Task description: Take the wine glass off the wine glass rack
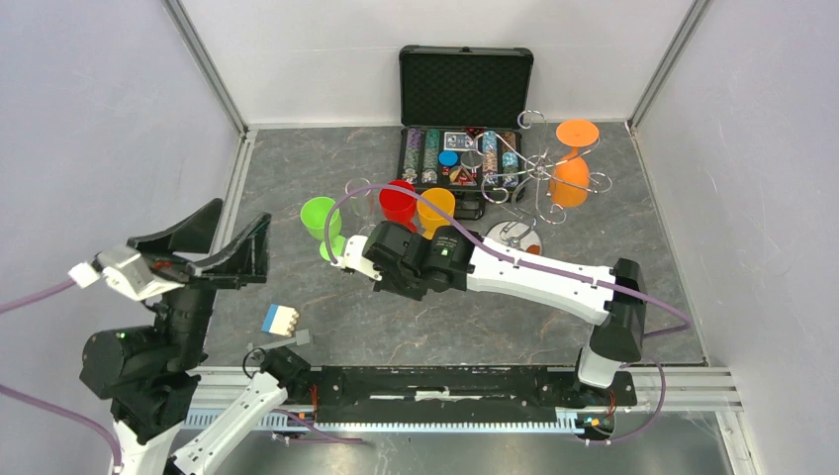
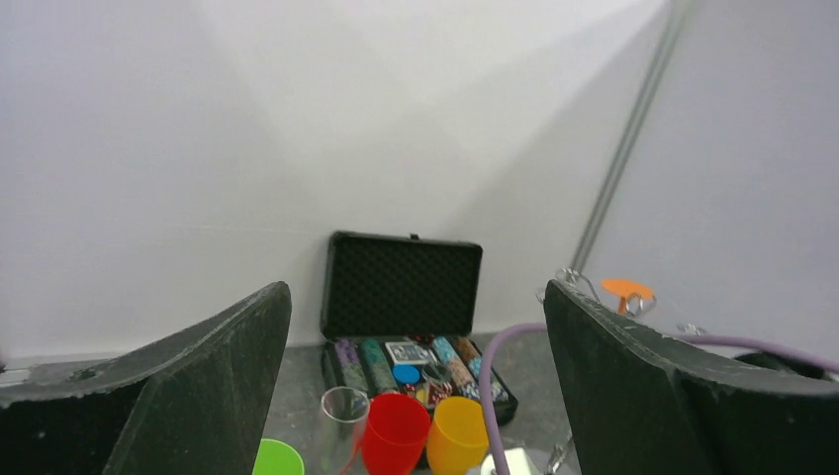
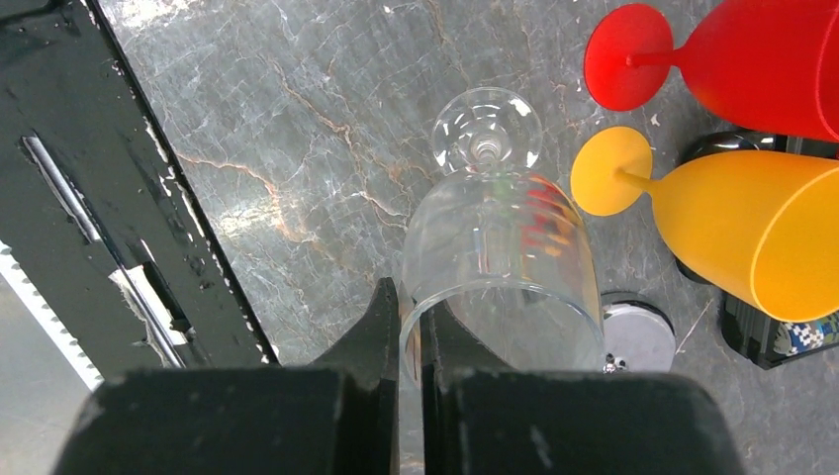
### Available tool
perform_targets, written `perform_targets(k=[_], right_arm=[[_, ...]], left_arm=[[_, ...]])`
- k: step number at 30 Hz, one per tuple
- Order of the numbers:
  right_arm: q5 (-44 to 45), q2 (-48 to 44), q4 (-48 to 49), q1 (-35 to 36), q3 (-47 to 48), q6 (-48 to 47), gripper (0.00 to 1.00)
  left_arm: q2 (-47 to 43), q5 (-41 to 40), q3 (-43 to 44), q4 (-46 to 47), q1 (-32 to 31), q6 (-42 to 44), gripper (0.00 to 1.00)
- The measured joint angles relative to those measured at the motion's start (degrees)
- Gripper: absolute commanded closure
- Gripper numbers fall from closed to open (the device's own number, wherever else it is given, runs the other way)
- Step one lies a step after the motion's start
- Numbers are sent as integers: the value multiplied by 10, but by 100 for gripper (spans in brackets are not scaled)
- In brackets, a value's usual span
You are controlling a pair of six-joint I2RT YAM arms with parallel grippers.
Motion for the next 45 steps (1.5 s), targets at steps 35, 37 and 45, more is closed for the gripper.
perform_targets(k=[35, 37, 45], right_arm=[[41, 58, -23, -30, 62, -5, 45], [40, 55, -17, -32, 63, -3, 40], [17, -28, 32, -38, 63, 6, 28]], left_arm=[[-51, -104, -34, 36, 0, 9, 0], [-50, -104, -34, 36, 0, 9, 0], [-31, -85, -19, 16, 0, 8, 0]])
